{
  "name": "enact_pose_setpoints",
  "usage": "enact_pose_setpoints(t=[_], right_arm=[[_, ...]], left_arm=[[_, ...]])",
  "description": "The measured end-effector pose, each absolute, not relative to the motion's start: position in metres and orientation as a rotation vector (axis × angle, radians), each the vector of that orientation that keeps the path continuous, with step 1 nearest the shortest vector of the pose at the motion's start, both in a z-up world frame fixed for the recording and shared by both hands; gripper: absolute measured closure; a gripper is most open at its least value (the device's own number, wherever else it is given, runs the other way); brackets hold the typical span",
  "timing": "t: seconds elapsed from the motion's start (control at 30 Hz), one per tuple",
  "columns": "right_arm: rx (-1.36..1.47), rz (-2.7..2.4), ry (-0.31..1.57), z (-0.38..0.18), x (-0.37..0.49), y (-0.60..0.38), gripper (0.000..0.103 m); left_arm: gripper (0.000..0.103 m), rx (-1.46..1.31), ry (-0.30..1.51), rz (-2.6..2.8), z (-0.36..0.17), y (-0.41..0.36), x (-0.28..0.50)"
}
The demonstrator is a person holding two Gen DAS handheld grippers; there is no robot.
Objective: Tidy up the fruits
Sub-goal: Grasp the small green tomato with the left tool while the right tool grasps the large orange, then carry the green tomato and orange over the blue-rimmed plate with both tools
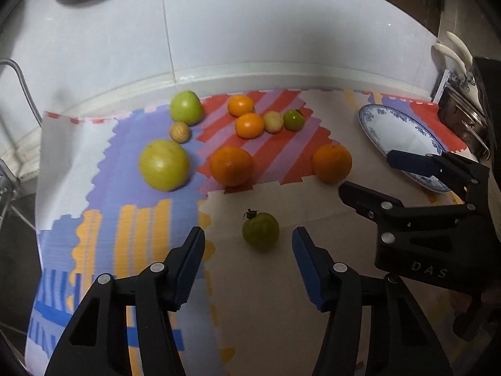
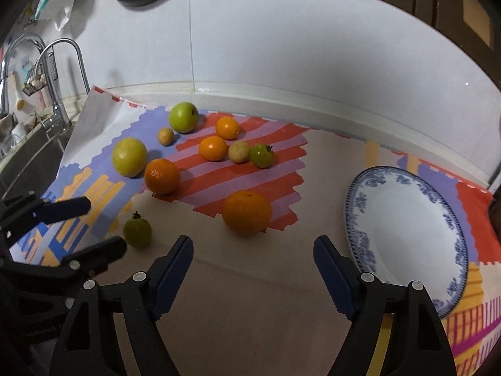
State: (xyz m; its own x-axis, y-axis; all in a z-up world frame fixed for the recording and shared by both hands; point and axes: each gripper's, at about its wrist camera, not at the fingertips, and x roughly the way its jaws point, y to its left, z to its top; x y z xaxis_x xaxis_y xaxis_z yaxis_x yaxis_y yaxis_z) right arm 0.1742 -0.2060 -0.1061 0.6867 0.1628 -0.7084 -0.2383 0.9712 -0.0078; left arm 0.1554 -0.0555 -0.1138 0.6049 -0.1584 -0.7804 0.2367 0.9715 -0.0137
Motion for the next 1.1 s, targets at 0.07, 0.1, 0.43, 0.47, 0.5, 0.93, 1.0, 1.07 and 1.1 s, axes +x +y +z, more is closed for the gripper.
enact_pose_setpoints(t=[0.07,0.1,0.43,0.47,0.5,0.93,1.0,1.07,1.1], right_arm=[[-0.095,0.227,0.791,-0.109,0.181,-0.205,0.027],[-0.089,0.232,0.795,-0.11,0.184,-0.205,0.029],[-0.073,0.255,0.816,-0.121,0.204,-0.199,0.04],[-0.071,0.256,0.818,-0.122,0.206,-0.199,0.041],[-0.065,0.26,0.822,-0.123,0.208,-0.199,0.044],[-0.056,0.248,0.823,-0.127,0.215,-0.197,0.058],[-0.049,0.251,0.822,-0.127,0.215,-0.198,0.059],[-0.047,0.251,0.818,-0.127,0.214,-0.198,0.059],[-0.048,0.25,0.817,-0.126,0.213,-0.198,0.059]], left_arm=[[0.052,0.082,0.911,-0.235,-0.119,-0.056,0.16],[0.054,0.079,0.919,-0.235,-0.121,-0.056,0.161],[0.074,0.053,0.95,-0.266,-0.132,-0.058,0.174],[0.074,0.051,0.951,-0.266,-0.132,-0.058,0.175],[0.074,0.05,0.948,-0.267,-0.132,-0.058,0.175],[0.075,0.035,0.937,-0.254,-0.13,-0.053,0.175],[0.075,0.037,0.93,-0.255,-0.128,-0.054,0.174],[0.075,0.04,0.919,-0.255,-0.125,-0.054,0.172],[0.075,0.041,0.915,-0.254,-0.123,-0.053,0.171]])
